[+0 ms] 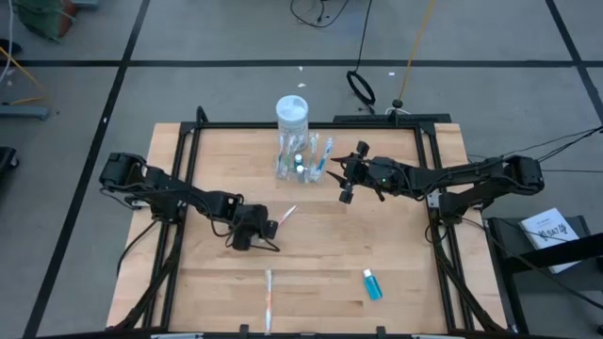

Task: Pick & Place toothbrushing station
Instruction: Put the orange toothbrush into the transparent organizer

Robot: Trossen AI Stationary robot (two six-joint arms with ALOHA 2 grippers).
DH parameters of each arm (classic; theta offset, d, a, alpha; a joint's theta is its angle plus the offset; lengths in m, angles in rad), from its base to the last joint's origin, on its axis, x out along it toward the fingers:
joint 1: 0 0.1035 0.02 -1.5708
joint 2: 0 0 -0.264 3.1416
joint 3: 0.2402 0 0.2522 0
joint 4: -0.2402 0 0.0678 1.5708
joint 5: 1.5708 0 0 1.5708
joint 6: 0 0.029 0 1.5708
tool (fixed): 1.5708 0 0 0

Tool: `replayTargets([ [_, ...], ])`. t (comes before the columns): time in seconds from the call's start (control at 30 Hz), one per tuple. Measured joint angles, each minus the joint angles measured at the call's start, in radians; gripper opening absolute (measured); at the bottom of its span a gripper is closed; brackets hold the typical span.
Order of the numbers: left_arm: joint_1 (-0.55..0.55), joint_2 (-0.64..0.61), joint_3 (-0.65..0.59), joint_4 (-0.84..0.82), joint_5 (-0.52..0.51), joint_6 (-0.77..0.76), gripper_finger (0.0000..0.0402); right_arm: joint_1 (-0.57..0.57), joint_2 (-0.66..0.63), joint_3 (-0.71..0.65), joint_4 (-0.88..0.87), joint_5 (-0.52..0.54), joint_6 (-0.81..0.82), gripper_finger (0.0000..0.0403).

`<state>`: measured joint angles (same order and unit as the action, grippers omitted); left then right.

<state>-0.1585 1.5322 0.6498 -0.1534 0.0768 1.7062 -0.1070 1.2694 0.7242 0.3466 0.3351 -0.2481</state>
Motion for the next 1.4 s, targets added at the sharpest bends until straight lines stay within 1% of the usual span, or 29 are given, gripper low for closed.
replayTargets([
  [0.1,-0.001,0.001,0.0,0.019,0.023,-0.008,0.0175,0.0,0.0,0.0,0.0,0.0,0.0,0.0171],
  [0.2,-0.001,0.02,0.0,0.086,0.027,-0.01,0.0175,0.0,0.0,0.0,0.0,0.0,0.0,0.0171],
  [0.27,-0.001,0.046,0.001,0.143,0.03,-0.019,0.0175,0.0,0.0,0.0,0.0,0.0,0.0,0.0171],
  [0.37,0.006,0.09,0.008,0.196,0.03,-0.071,0.0175,0.0,0.0,0.0,0.001,0.0,0.0,0.0171],
  [0.53,0.024,0.16,0.079,0.21,0.04,-0.09,0.0175,0.0,0.0,-0.001,0.0,0.0,0.0,0.0171],
  [0.63,0.034,0.173,0.125,0.199,0.027,-0.106,0.0175,0.0,0.0,-0.001,0.0,0.0,0.0,0.0171],
  [0.73,0.046,0.179,0.172,0.206,0.022,-0.194,0.0175,0.0,0.0,-0.001,0.0,0.0,0.0,0.0171],
  [0.83,0.061,0.199,0.204,0.181,0.024,-0.356,0.0175,0.0,0.0,-0.001,0.0,0.0,0.0,0.0171],
  [0.9,0.071,0.208,0.208,0.164,0.025,-0.438,0.0175,0.0,0.0,-0.001,0.0,0.0,0.0,0.0171],
  [0.97,0.078,0.217,0.214,0.173,0.025,-0.469,0.0175,0.0,0.0,0.0,0.0,0.0,0.0,0.0171],
  [1.1,0.081,0.218,0.213,0.172,0.026,-0.484,0.0175,0.0,0.0,0.0,0.0,0.0,0.0,0.0171],
  [1.27,0.072,0.216,0.214,0.208,-0.012,-0.587,0.0175,0.0,0.0,0.0,0.0,0.0,0.0,0.0171],
  [1.4,0.088,0.217,0.214,0.177,-0.015,-0.61,0.0175,0.0,0.0,0.0,0.001,0.0,0.0,0.0171],
])
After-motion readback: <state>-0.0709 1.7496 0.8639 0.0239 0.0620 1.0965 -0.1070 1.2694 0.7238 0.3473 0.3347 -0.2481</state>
